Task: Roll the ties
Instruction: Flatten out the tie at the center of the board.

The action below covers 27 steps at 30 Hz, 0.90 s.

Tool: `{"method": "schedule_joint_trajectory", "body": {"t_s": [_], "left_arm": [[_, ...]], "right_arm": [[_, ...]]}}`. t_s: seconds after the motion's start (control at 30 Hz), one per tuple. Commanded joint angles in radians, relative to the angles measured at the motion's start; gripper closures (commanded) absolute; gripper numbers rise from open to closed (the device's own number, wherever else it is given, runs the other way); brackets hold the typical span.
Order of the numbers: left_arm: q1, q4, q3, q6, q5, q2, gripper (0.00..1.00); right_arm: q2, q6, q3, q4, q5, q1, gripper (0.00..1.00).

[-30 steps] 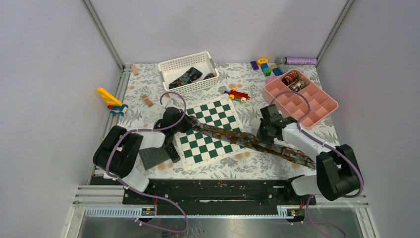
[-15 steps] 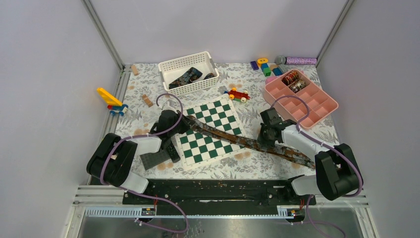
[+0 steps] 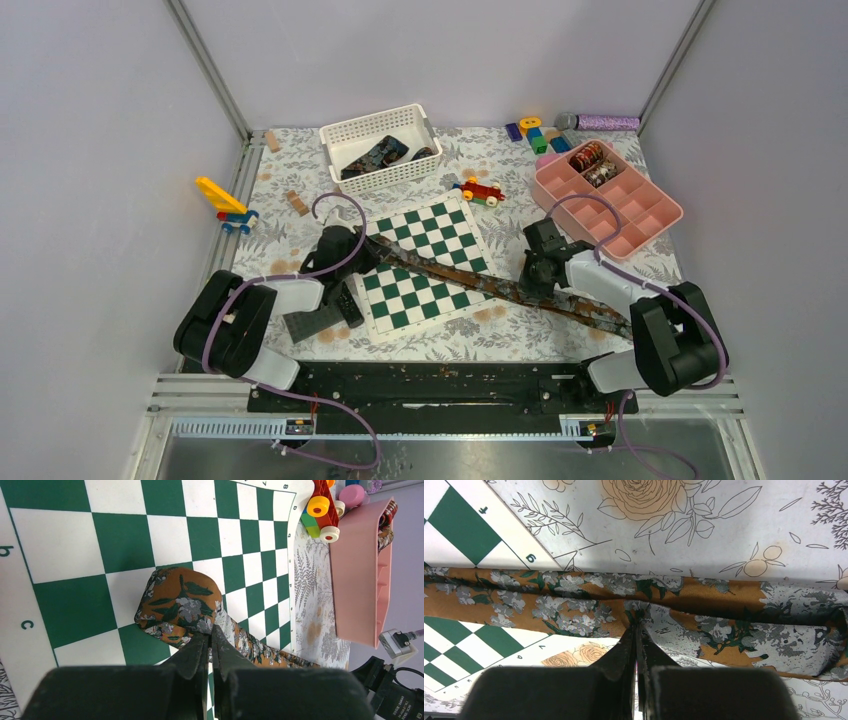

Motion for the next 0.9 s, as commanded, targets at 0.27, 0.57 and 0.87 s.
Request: {"method": "schedule_joint_trajectory", "body": {"t_s": [0.27,0.57,0.87], "left_arm": [[0.013,0.046,-0.022,0.023,-0.004,-0.013,1.0],[0.015,0.039,-0.034,0.032,-0.015,0.016,1.0],[0.015,0.008,-0.018,0.039,-0.043,0.042,0.85]], "right_arm": [[0.025,-0.009,0.009,0.002,0.019,0.009,1.0],[0.027,-0.007,0.012,0.007,0.015,0.009,1.0],[0.015,-0.009,0.01,0.007,0.01,0.009,1.0]]}}
